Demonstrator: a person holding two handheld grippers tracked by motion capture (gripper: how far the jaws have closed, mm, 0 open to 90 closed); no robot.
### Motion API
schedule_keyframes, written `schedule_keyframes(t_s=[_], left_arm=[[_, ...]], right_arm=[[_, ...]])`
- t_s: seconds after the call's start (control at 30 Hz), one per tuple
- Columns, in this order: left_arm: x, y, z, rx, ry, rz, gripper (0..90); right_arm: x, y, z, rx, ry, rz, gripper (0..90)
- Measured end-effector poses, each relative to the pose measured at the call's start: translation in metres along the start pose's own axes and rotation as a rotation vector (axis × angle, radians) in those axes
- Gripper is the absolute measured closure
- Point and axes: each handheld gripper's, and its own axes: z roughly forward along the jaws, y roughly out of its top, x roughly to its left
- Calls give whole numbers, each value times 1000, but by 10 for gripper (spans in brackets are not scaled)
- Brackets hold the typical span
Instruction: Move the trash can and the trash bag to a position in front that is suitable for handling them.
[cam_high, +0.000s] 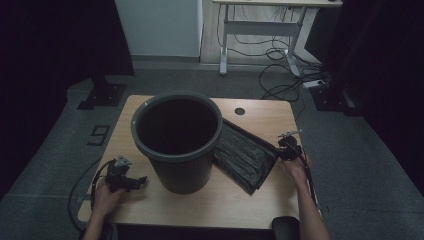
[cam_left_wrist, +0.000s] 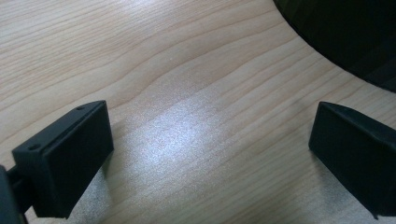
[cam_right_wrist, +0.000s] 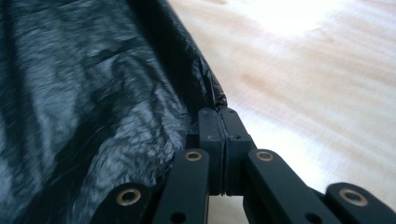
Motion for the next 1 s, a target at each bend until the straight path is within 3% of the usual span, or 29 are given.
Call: schedule_keyframes(t_s=[0.03, 0.07, 0.23, 0.33, 0.37, 0.43, 0.5, 0.53, 0.57, 0.6, 0.63, 0.67, 0.8, 0.83, 0.9, 1.0], left_arm=[[0, 0, 0, 0, 0, 0, 0], [0, 0, 0, -1, 2, 0, 0], [0, 0, 0, 2, 0, 0, 0], [0, 0, 0, 2, -1, 0, 0], [0, 0, 0, 2, -1, 0, 0], [0, 0, 0, 2, 0, 0, 0], [0, 0, 0, 2, 0, 0, 0], [0, 0, 0, 2, 0, 0, 0], [0, 0, 0, 2, 0, 0, 0], [0, 0, 0, 2, 0, 0, 0], [0, 0, 0, 2, 0, 0, 0], [0, 0, 0, 2, 0, 0, 0], [-1, 1, 1, 2, -4, 2, 0], [-1, 1, 1, 2, -3, 3, 0], [-1, 2, 1, 2, -4, 4, 0], [-1, 2, 1, 1, -4, 3, 0]], right_arm=[[3, -3, -3, 11, 2, -4, 885], [12, -11, -12, 16, -11, -39, 885], [29, -33, -30, 12, 3, -66, 884], [50, -58, -46, 7, 20, -81, 884], [50, -58, -46, 7, 20, -81, 884], [64, -68, -55, 6, 35, -99, 884], [81, -77, -63, 11, 61, -141, 883], [96, -86, -71, 38, 97, -197, 820], [96, -86, -71, 38, 97, -197, 820], [100, -89, -75, 55, 101, -218, 760], [101, -91, -81, 63, 95, -229, 655], [96, -87, -90, 45, 77, -211, 546], [83, -70, -97, -11, 36, -173, 452], [76, -55, -88, -31, 28, -145, 393], [73, -47, -80, -33, 37, -129, 395], [70, -30, -51, -4, 65, -76, 417]])
